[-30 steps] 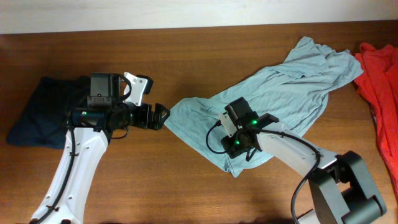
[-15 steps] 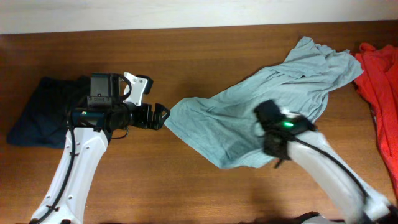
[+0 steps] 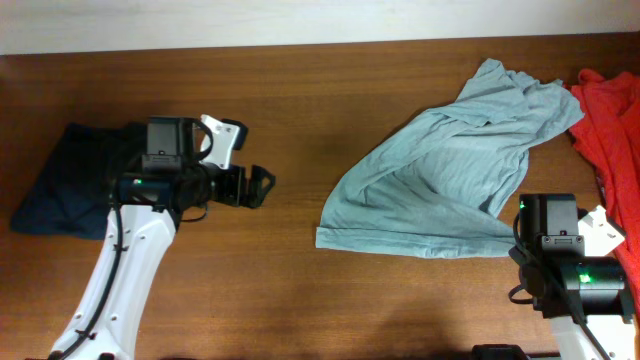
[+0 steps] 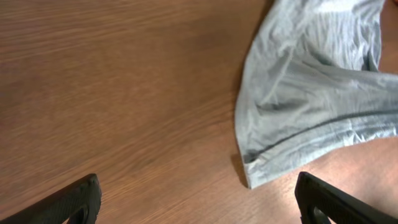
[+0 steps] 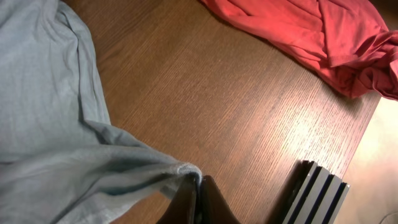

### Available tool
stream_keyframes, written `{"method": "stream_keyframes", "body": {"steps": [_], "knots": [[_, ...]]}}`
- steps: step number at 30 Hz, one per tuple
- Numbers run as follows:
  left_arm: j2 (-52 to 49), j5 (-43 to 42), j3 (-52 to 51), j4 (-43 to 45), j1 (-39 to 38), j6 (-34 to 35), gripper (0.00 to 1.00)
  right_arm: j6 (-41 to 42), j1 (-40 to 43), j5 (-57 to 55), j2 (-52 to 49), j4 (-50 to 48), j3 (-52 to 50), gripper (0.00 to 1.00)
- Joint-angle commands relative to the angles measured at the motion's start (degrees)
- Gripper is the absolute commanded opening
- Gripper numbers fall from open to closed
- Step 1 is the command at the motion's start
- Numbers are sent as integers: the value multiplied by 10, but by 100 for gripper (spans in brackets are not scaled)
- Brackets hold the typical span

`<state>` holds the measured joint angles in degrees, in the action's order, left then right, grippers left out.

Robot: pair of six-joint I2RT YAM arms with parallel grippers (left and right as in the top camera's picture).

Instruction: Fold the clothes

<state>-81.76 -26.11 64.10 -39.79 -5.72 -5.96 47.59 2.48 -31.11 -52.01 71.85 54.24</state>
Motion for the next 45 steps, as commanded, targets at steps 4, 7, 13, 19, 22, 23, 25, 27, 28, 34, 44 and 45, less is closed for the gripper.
{"method": "stream_keyframes", "body": {"steps": [4,7,13,19,22,23,25,27,28,34,44,45], "knots": [[-5,46,9,21,-114,-56,99,7,5,-17,4,-1,9,47],[-26,116,9,31,-165,-64,99,7,5,-10,4,0,9,64],[-118,119,8,-26,-193,-52,96,-5,5,65,-6,-2,8,69],[-191,75,8,-32,-193,-53,92,-29,5,132,-87,-18,6,77],[-217,74,9,-20,-196,-63,79,-38,5,160,-139,-34,6,77],[-222,74,9,-20,-201,-77,79,-39,5,162,-150,-38,6,77],[-226,75,8,-16,-211,-79,79,-39,5,163,-165,-43,6,77],[-226,75,8,-7,-228,-93,78,-59,6,180,-169,-55,6,77],[-227,81,8,0,-235,-96,79,-67,6,189,-169,-59,6,77],[-250,116,8,17,-273,-107,69,-131,6,257,-169,-85,6,82],[-263,152,17,10,-280,-129,2,-133,6,260,-169,-96,6,86],[-263,161,24,1,-280,-127,1,-133,6,260,-169,-99,6,87]]}}
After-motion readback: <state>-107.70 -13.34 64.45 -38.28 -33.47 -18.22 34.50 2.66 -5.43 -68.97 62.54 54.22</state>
